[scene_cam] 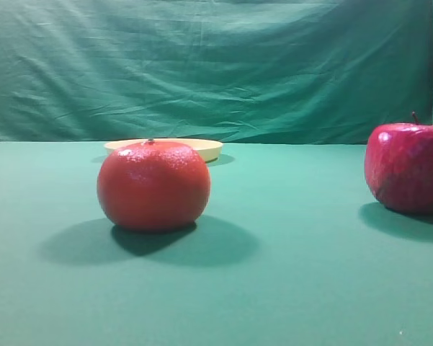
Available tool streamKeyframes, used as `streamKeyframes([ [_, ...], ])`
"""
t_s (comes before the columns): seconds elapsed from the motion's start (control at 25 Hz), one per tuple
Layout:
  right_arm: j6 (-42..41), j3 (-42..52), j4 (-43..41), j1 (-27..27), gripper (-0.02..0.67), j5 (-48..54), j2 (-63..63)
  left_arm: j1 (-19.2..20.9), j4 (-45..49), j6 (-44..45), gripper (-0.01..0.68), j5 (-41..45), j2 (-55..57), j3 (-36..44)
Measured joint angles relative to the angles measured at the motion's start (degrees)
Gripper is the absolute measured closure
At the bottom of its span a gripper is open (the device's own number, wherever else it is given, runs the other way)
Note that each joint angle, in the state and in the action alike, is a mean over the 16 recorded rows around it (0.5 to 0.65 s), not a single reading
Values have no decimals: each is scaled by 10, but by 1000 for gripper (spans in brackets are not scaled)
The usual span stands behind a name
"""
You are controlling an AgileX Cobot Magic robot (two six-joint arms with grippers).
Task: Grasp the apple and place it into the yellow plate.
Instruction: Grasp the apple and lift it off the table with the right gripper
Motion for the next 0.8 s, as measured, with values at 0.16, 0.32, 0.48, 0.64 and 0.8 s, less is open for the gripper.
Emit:
streamKeyframes([
  [0.16, -24, -46, 3, 4, 649, 37, 77, 0, 0, 0, 516, 0, 0, 0],
  [0.32, -32, -92, 7, 18, 649, 69, 151, 0, 0, 0, 516, 0, 0, 0],
  [0.48, -31, -134, 4, 41, 649, 91, 220, 0, 0, 0, 516, 0, 0, 0],
  [0.64, -26, -165, -4, 65, 639, 97, 284, 0, 0, 0, 516, 0, 0, 0],
  [0.8, -21, -180, -14, 85, 561, 84, 335, 0, 0, 0, 516, 0, 0, 0],
])
